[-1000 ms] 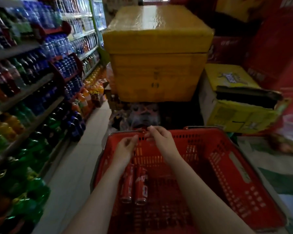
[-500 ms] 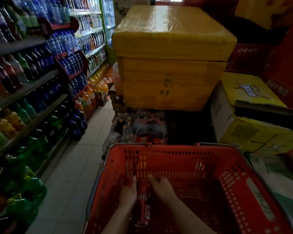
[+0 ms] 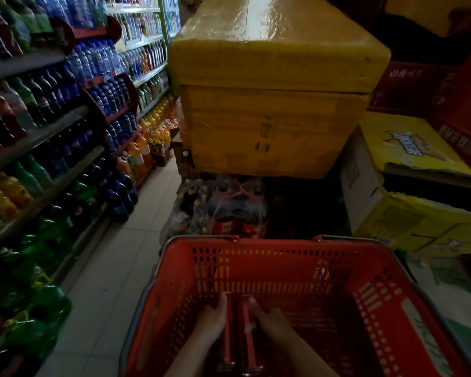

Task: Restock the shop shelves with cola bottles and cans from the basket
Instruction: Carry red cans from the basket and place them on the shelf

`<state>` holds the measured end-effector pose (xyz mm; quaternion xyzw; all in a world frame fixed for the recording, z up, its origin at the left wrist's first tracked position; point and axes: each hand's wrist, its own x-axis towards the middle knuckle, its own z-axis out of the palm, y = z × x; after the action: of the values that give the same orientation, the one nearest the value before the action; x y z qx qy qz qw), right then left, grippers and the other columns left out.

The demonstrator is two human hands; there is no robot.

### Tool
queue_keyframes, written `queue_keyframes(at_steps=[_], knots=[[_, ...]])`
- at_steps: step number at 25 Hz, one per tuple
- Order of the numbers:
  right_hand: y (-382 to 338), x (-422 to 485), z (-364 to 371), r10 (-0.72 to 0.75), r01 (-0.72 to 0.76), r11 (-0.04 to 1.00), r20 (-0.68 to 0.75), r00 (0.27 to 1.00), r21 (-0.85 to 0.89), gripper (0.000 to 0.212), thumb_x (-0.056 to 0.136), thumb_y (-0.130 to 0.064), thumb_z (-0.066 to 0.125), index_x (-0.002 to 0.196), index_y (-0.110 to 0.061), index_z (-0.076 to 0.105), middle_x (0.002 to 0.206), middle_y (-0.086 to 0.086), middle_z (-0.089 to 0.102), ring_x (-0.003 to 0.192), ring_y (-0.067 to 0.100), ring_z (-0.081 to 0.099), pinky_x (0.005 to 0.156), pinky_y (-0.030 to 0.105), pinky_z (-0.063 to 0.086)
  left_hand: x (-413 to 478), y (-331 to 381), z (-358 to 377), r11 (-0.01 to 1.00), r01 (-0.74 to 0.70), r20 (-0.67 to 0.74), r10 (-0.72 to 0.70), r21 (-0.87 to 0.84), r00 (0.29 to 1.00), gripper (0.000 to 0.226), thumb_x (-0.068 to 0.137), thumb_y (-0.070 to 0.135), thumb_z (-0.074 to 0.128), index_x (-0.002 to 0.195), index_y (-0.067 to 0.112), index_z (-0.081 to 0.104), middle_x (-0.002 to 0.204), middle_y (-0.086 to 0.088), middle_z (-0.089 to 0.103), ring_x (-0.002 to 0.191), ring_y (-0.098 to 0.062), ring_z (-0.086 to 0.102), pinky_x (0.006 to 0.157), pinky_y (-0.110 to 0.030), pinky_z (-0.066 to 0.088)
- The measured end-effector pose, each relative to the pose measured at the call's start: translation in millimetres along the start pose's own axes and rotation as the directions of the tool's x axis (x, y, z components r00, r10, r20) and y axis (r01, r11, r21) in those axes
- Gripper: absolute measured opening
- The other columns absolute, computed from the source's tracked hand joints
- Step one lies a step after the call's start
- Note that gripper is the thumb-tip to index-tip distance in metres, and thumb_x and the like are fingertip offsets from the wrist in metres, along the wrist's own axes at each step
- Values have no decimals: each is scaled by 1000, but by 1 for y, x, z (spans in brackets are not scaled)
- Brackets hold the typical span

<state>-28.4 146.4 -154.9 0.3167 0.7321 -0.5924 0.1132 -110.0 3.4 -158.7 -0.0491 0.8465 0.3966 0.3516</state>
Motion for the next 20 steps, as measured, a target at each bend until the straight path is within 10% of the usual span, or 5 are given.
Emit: queue_keyframes(at_steps=[5, 11, 15, 18, 20], knots=[[13, -5, -36, 29, -28, 998, -22, 999, 53, 29, 102, -31, 44, 92, -13, 65, 65, 4, 69, 58, -1, 65, 51, 5, 42, -19, 18, 18, 992, 14, 41, -9, -127, 999, 60, 98, 45, 42, 138, 0, 43, 144, -14, 47, 134, -27, 43, 103, -27, 34], [35, 6, -31, 81, -76, 990, -41, 996, 120, 42, 89, -39, 65, 114, -6, 63, 91, 2, 74, 88, 11, 68, 72, 17, 47, 2, -10, 45, 984, -14, 93, 31, -178, 995, 65, 77, 55, 69, 119, 6, 65, 117, -11, 69, 109, -23, 64, 97, -34, 48], [40, 4, -22, 35, -26, 988, -61, 998, 154, 99, 41, -59, 89, 124, -13, 60, 117, 3, 69, 106, 16, 66, 88, 28, 53, -21, 4, 35, 968, -7, 115, 36, -250, 993, 60, 65, 41, 81, 107, 0, 68, 99, -5, 70, 88, -18, 67, 64, -15, 53], [32, -6, -27, 51, -47, 980, -20, 998, 196, 67, 65, -29, 88, 122, -9, 61, 110, 4, 70, 96, 15, 68, 75, 20, 55, -23, 7, 27, 969, 24, 126, 8, -246, 992, 32, 81, 27, 75, 104, 8, 63, 100, -6, 63, 84, -13, 58, 45, -4, 39], [24, -10, -33, 71, -73, 965, 18, 997, 252, 57, 68, -19, 86, 119, -5, 64, 102, 7, 74, 89, 19, 71, 72, 23, 58, -21, 8, 19, 958, 29, 158, 18, -286, 987, 48, 77, 35, 77, 112, 4, 64, 108, -7, 67, 84, -14, 61, 57, -14, 46]])
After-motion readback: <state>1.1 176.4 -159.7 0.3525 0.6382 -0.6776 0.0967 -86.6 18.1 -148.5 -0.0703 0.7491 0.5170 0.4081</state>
